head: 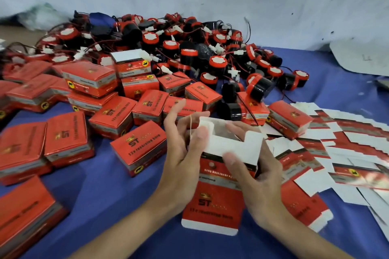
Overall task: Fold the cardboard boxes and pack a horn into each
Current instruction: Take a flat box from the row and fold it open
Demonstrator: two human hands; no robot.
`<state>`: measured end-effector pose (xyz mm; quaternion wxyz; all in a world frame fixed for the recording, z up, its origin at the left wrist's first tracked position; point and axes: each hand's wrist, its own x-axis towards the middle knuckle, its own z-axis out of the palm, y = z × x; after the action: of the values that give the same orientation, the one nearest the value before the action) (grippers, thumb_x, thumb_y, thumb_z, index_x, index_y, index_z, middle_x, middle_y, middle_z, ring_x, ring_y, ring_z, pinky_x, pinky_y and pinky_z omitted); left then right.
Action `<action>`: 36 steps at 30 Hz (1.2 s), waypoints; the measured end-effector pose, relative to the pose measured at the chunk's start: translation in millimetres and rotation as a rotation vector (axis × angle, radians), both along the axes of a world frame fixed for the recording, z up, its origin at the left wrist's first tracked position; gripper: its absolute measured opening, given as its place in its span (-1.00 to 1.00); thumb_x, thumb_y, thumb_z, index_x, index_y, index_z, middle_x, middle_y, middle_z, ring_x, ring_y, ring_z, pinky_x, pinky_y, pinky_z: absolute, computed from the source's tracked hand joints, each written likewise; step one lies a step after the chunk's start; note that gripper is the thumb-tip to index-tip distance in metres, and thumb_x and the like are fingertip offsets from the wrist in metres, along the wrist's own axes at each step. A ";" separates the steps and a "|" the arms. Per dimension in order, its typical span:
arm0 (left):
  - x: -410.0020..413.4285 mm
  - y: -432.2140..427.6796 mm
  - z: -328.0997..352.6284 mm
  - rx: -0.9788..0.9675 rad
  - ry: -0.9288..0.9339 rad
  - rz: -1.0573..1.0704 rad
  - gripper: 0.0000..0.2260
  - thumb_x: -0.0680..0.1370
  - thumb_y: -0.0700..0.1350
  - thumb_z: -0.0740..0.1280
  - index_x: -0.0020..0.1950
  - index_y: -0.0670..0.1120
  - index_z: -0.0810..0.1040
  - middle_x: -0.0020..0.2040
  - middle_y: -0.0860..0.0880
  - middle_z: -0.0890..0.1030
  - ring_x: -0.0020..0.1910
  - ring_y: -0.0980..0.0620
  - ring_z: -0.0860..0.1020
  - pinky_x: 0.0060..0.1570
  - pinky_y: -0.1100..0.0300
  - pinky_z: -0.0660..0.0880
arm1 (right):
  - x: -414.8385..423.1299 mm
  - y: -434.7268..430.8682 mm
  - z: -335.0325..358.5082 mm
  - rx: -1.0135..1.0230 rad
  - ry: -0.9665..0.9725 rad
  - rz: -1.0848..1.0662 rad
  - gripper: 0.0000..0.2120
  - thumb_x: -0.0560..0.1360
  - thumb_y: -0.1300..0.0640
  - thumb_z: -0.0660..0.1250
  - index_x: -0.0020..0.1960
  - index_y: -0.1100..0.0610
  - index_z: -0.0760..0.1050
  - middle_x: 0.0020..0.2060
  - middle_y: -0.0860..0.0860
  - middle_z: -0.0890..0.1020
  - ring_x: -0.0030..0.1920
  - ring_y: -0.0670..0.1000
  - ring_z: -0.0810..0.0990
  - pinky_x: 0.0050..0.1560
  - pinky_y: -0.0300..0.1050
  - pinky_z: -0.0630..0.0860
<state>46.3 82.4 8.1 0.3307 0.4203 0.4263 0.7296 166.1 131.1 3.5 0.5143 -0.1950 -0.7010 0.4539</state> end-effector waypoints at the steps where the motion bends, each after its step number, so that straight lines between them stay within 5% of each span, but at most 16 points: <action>1: -0.3 1.1 -1.6 -0.017 -0.061 -0.015 -0.66 0.51 0.05 0.26 0.24 0.34 0.32 0.08 0.08 0.59 -0.07 0.09 0.63 -0.18 0.26 0.55 | -1.2 -0.4 -1.1 -0.077 0.036 0.069 -0.72 0.51 0.08 0.25 0.20 0.09 0.46 0.04 -0.14 0.61 0.04 -0.13 0.61 -0.07 -0.29 0.54; 5: -2.2 4.7 -5.4 -0.093 -0.172 -0.043 -0.68 0.45 -0.07 0.26 0.18 0.18 0.40 -0.04 0.13 0.63 -0.16 0.10 0.64 -0.28 0.24 0.55 | -2.8 3.7 -4.8 -0.430 0.175 0.222 -0.65 0.52 0.09 0.13 0.21 0.28 0.38 0.02 0.08 0.60 0.01 0.01 0.62 -0.09 -0.18 0.57; 7: -1.3 5.9 -8.5 -0.094 -0.174 -0.057 -0.68 0.44 -0.13 0.22 0.11 0.20 0.46 0.01 0.11 0.63 -0.14 0.08 0.64 -0.27 0.22 0.56 | -3.7 7.2 -6.3 -0.421 0.152 0.178 -0.61 0.41 0.06 0.24 0.16 0.24 0.45 0.08 0.06 0.57 0.03 0.00 0.61 -0.11 -0.17 0.57; 10: 1.8 4.9 -6.9 -0.066 -0.100 -0.037 -0.63 0.40 -0.22 0.16 0.07 0.16 0.50 0.10 0.07 0.61 0.03 0.08 0.62 -0.16 0.18 0.57 | -4.3 11.4 -6.4 -0.358 0.163 0.114 -0.66 0.32 0.13 0.23 0.09 0.15 0.44 -0.09 -0.14 0.61 -0.12 -0.14 0.60 -0.24 -0.25 0.54; 15: 4.3 4.9 -4.0 -0.044 0.071 0.054 -0.64 0.38 -0.29 0.09 0.05 -0.02 0.50 0.17 0.18 0.56 0.19 0.08 0.53 0.04 0.10 0.52 | -3.0 15.6 -3.6 -0.376 0.079 0.119 -0.75 0.23 0.07 0.21 -0.19 0.02 0.62 -0.13 -0.02 0.59 -0.13 -0.04 0.56 -0.26 -0.19 0.51; 18: 5.8 2.8 -2.1 -0.041 0.086 0.032 -0.67 0.41 -0.29 0.08 0.06 -0.05 0.50 0.08 0.22 0.58 -0.05 0.17 0.60 -0.22 0.24 0.54 | -2.7 16.0 0.6 -0.546 0.055 0.196 -0.74 0.25 0.20 0.14 -0.21 0.06 0.57 -0.20 0.09 0.55 -0.20 0.13 0.47 -0.26 -0.06 0.42; 21: 6.3 -0.4 -1.5 -0.071 0.034 -0.003 -0.72 0.42 -0.25 0.10 0.05 -0.08 0.48 -0.04 0.23 0.60 -0.28 0.22 0.57 -0.39 0.27 0.53 | -7.6 22.2 7.0 -0.577 0.035 0.099 -0.87 0.25 0.22 0.13 -0.20 0.17 0.37 -0.22 0.15 0.44 -0.23 0.08 0.44 -0.22 -0.04 0.35; 23: 5.6 -1.0 -1.3 -0.112 0.036 -0.023 -0.71 0.40 -0.22 0.11 0.06 -0.09 0.49 -0.08 0.23 0.60 -0.28 0.21 0.57 -0.36 0.23 0.53 | -8.3 24.2 7.3 -0.545 0.071 0.047 -0.83 0.27 0.35 0.19 -0.25 0.19 0.22 -0.30 0.15 0.49 -0.31 0.02 0.48 -0.26 -0.11 0.40; 26: 4.6 -0.6 0.7 -0.167 0.109 -0.017 -0.67 0.39 -0.20 0.09 0.05 -0.04 0.52 -0.04 0.17 0.59 -0.17 0.16 0.58 -0.30 0.20 0.53 | -4.4 18.8 0.2 -0.504 0.127 0.116 -0.84 0.33 0.35 0.17 -0.21 0.11 0.36 -0.24 0.04 0.55 -0.33 -0.03 0.52 -0.41 -0.21 0.46; 31: 2.5 2.0 6.6 -0.221 0.266 0.028 -0.59 0.50 -0.27 0.04 0.14 0.05 0.58 0.07 0.20 0.63 0.09 0.26 0.55 0.03 0.35 0.45 | -1.3 18.9 -3.7 -0.312 -0.017 0.205 -0.67 0.33 0.32 0.13 -0.13 0.14 0.65 -0.08 0.03 0.67 -0.04 -0.01 0.62 -0.11 -0.23 0.52; 34: -0.5 3.5 5.8 -0.268 0.307 0.036 -0.52 0.58 -0.35 0.03 0.30 0.09 0.50 0.11 0.27 0.62 0.16 0.35 0.50 0.11 0.44 0.42 | -1.3 17.7 -2.5 -0.225 -0.148 0.269 -0.67 0.42 0.18 0.19 0.05 0.31 0.61 0.03 0.29 0.60 0.09 -0.01 0.60 0.06 -0.43 0.42; 36: -2.5 3.4 5.1 -0.280 0.332 0.008 -0.51 0.59 -0.36 0.03 0.30 0.13 0.48 0.12 0.26 0.62 0.20 0.36 0.48 0.17 0.47 0.38 | 0.2 18.1 -3.0 -0.177 -0.221 0.286 -0.59 0.45 0.06 0.17 0.09 0.29 0.61 0.08 0.24 0.57 0.15 -0.02 0.55 0.11 -0.38 0.41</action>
<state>43.8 85.8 13.2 0.3082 0.4830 0.5738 0.5852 166.3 149.2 0.5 0.3455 -0.1866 -0.7312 0.5578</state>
